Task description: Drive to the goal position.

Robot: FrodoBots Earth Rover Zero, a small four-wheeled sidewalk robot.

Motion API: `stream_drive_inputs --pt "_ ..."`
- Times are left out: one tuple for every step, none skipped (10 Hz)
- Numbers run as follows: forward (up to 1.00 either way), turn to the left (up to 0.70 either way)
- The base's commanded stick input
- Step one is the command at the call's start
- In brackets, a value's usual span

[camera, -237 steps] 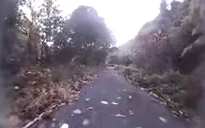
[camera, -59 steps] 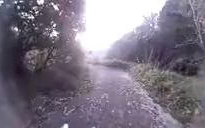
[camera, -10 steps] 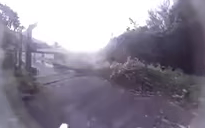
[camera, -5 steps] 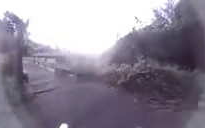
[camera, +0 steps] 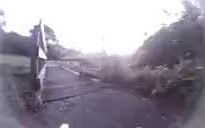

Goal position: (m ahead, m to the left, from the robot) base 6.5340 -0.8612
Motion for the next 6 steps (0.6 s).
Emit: stream_drive_inputs --pt "1.0 0.39" --pt "1.0 0.14" --pt "1.0 0.0" --pt "1.0 0.0" --pt "1.0 0.0" --pt "1.0 0.0"
